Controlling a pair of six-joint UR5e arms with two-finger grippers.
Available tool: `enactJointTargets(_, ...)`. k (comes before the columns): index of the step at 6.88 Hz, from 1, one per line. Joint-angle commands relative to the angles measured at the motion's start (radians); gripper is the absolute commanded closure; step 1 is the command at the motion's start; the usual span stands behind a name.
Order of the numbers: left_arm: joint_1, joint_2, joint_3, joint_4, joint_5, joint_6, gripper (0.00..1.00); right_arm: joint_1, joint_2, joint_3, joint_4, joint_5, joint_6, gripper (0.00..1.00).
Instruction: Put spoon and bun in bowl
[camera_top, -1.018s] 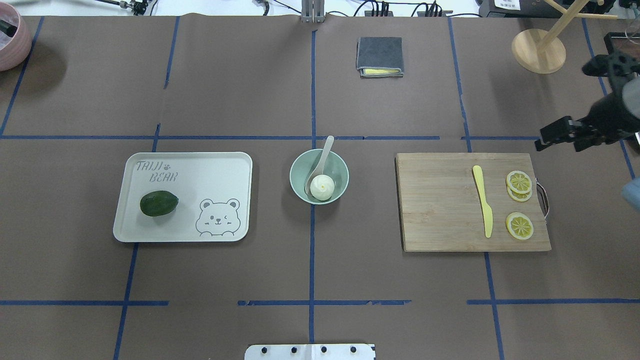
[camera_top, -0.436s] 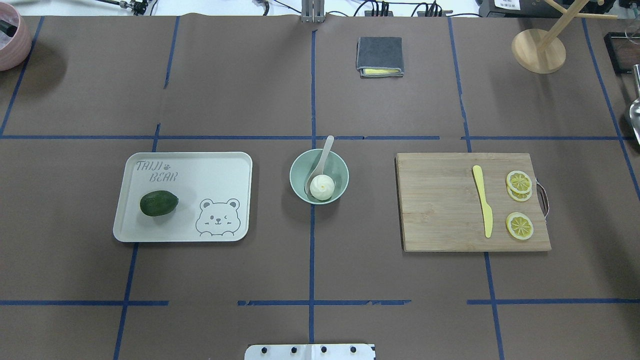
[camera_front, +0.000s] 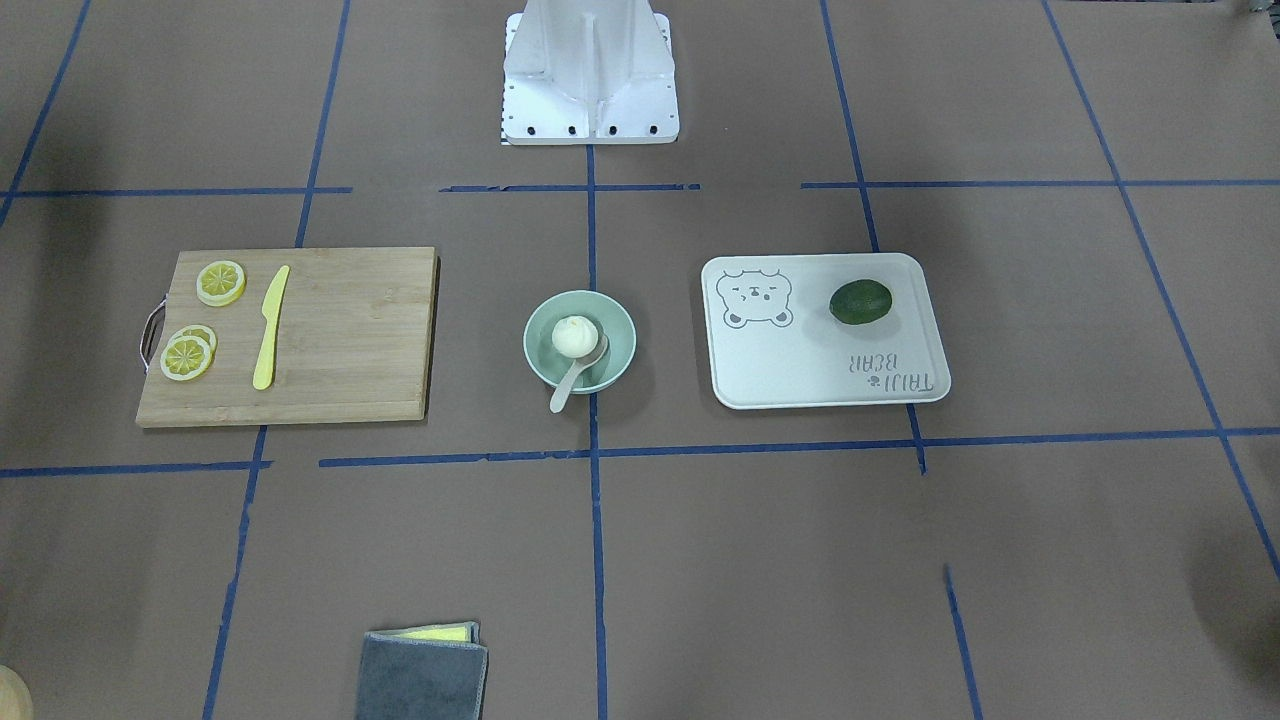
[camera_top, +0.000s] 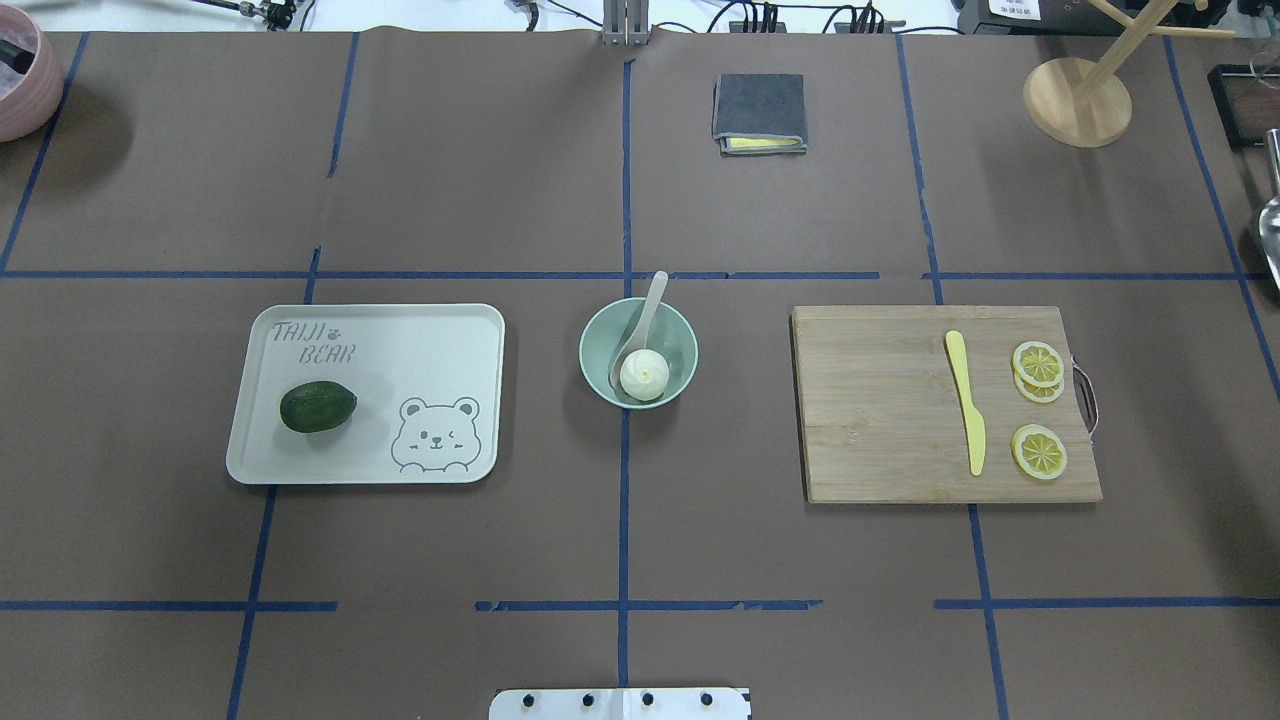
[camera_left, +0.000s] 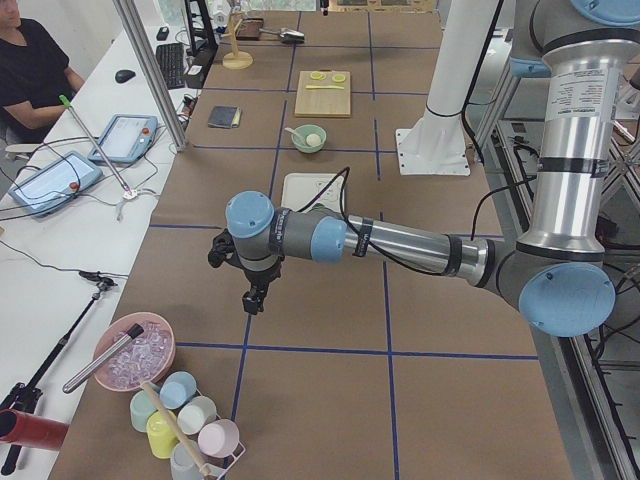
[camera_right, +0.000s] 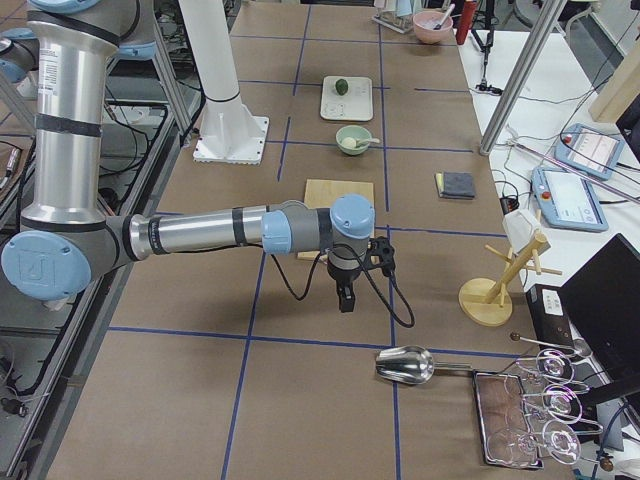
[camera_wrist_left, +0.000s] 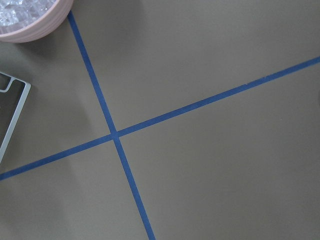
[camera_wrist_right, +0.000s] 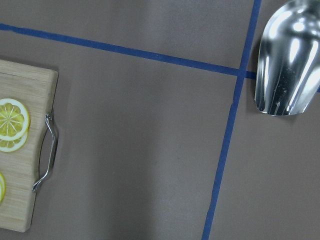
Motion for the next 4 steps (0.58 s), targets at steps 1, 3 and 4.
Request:
enactJointTargets(1,0.000,0.002,0.005,-0.013,-0.004,-0.009,0.00,0.001,0.005,0.002,-0.003,-0.014,-0.002,0.00)
enactJointTargets(3,0.005,-0.014,0.055,-0.030,-0.006,-0.009,0.00,-0.001,0.002,0.002,-0.006,-0.016,0.000,0.00)
enactJointTargets(4,0.005,-0.012,0.046,-0.051,-0.006,-0.009,0.00,-0.001,0.004,0.002,-0.006,-0.016,0.000,0.00)
